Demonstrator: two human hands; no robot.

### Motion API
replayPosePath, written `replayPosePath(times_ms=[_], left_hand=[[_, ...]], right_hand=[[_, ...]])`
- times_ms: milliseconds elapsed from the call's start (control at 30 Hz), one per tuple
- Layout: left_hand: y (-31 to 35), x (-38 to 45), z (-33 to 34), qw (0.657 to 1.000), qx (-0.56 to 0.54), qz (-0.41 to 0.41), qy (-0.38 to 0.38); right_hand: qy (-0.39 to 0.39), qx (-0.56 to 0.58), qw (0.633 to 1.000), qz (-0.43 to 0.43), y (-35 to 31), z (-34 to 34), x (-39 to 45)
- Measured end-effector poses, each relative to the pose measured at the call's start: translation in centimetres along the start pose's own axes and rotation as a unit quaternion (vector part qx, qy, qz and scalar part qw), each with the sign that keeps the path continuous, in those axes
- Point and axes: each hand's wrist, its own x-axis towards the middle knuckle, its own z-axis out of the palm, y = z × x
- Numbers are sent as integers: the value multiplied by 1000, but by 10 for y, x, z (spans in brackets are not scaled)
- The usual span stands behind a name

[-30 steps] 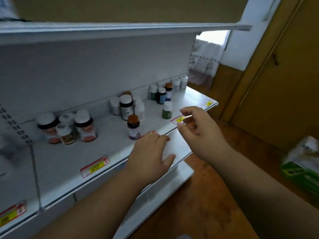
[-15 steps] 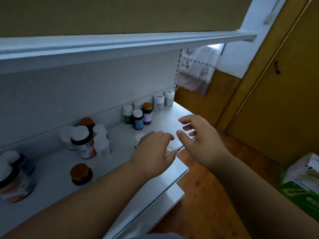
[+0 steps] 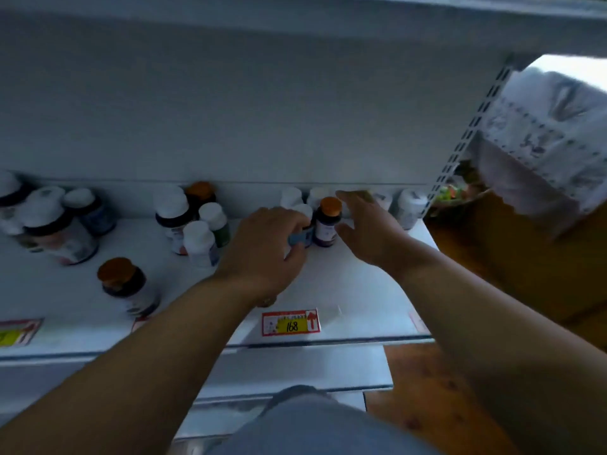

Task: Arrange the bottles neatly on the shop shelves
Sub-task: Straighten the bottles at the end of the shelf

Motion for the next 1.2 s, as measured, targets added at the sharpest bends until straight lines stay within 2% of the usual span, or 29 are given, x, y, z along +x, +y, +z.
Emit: replayPosePath(times_ms=[100,167,300,400,500,600,700,800,900,1100,1200], left_hand=[[-5,-14,-1,996,-18,-63,63],[-8,-29,-2,994,-16,-86,69],[-10,-43,1,994,54,-92,3],[-8,-46,5,989,116,-68,-57],[-12,-49,7,989,112,-74,-68],[-16,-47,6,985,95,-99,-106],[-22,-45,-2,985,78,-97,-122],[-28,-48,-16,991,44,-81,-100],[-38,-55,-30,996,21,-70,-48],[-77,-77,-76,1000,-13,-8,-15],[-113,-92,-106,999,17,23,-16]], right_hand=[[-59,-6,998,-31,13,10,19],[-55,6,998,-35,17,12,24],[4,-3,999,-52,16,13,29],[17,41,997,-56,20,17,22],[11,81,995,-50,22,17,7],[5,84,993,-81,15,15,-9],[1,114,992,-63,-6,10,-24],[5,140,989,-43,-33,2,-35],[53,174,981,-61,-65,-6,-39],[97,251,962,-44,-159,4,-40],[115,267,957,-20,-205,29,-38]])
